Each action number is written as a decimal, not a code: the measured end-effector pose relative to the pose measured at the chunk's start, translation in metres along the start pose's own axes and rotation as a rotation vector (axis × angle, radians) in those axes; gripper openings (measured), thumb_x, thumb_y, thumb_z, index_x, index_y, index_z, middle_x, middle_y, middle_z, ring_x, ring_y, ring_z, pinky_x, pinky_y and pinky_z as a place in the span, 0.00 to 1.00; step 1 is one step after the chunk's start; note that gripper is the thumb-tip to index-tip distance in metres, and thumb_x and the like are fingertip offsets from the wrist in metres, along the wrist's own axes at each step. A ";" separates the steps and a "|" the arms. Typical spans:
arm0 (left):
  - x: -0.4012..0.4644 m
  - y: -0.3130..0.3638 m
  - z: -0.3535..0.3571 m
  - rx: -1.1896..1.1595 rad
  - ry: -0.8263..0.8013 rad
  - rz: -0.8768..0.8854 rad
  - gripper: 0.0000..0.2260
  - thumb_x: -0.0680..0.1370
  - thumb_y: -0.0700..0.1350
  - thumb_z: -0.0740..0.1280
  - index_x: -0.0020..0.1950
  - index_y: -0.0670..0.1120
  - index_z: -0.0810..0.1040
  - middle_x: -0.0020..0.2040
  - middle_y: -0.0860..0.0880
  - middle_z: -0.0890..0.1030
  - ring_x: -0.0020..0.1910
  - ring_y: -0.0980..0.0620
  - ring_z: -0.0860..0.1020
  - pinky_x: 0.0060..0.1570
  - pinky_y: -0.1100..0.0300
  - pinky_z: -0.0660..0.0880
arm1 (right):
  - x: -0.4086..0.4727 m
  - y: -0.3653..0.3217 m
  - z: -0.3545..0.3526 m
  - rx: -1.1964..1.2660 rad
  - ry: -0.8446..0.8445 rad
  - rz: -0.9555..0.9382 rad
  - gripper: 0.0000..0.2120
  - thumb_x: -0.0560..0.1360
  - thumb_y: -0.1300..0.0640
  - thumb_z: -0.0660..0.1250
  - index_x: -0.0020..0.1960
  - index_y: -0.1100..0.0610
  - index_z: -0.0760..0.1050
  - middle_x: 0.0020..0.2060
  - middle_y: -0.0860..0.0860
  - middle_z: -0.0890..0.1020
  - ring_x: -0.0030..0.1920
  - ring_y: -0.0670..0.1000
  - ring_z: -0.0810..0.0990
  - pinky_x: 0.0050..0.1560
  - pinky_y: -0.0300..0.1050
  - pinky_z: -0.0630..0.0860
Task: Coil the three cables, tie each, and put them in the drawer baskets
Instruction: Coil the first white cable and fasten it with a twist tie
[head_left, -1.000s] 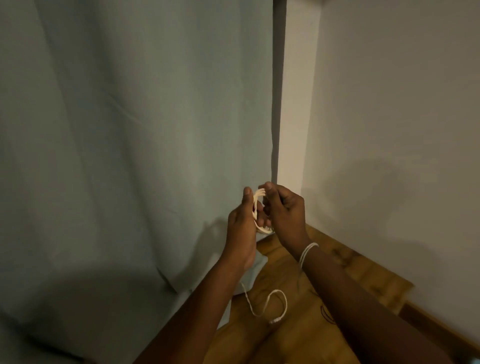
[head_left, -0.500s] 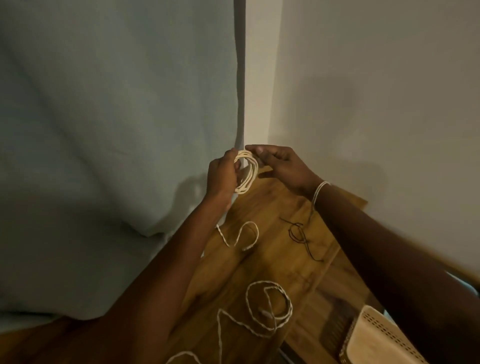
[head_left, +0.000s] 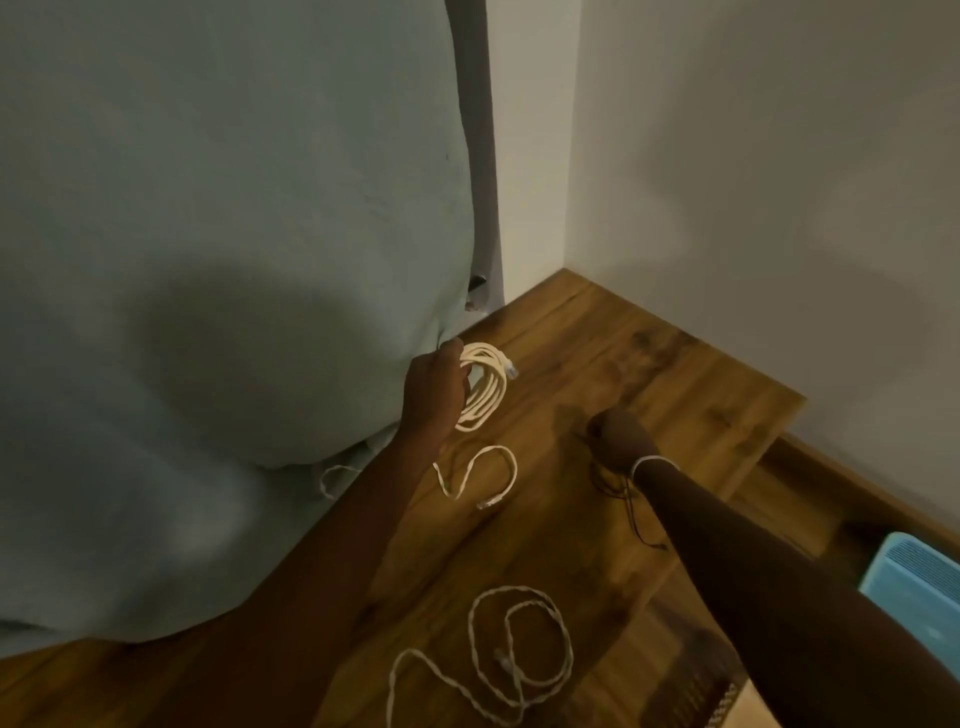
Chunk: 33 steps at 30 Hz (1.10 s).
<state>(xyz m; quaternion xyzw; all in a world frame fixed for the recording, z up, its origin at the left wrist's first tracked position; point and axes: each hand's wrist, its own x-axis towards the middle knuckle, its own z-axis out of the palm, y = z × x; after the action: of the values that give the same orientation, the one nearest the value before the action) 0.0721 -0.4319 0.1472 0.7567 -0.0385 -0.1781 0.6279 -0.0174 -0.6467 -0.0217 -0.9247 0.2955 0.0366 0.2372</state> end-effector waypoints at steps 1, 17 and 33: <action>0.001 -0.002 0.000 0.021 0.005 0.004 0.15 0.83 0.43 0.58 0.61 0.34 0.75 0.56 0.32 0.79 0.56 0.34 0.78 0.43 0.57 0.75 | 0.005 0.002 0.008 -0.017 -0.002 0.019 0.12 0.79 0.57 0.63 0.55 0.62 0.83 0.54 0.59 0.84 0.56 0.59 0.82 0.56 0.49 0.77; 0.009 -0.015 -0.006 -0.003 0.053 -0.106 0.20 0.82 0.47 0.60 0.58 0.30 0.75 0.58 0.29 0.77 0.57 0.31 0.77 0.40 0.53 0.75 | 0.018 0.002 0.014 0.351 0.106 0.048 0.10 0.79 0.57 0.65 0.50 0.63 0.82 0.47 0.61 0.84 0.50 0.59 0.83 0.48 0.46 0.74; 0.000 0.017 -0.020 -0.099 -0.034 -0.101 0.16 0.82 0.51 0.60 0.40 0.42 0.76 0.31 0.48 0.73 0.26 0.55 0.70 0.28 0.63 0.67 | -0.026 -0.069 -0.097 0.941 -0.106 -0.075 0.11 0.81 0.55 0.63 0.50 0.63 0.77 0.39 0.57 0.79 0.40 0.54 0.78 0.44 0.49 0.81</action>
<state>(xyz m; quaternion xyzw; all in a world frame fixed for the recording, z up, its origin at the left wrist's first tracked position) 0.0810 -0.4168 0.1669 0.7224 -0.0021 -0.2239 0.6542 -0.0064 -0.6286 0.0984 -0.7238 0.2339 -0.0626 0.6462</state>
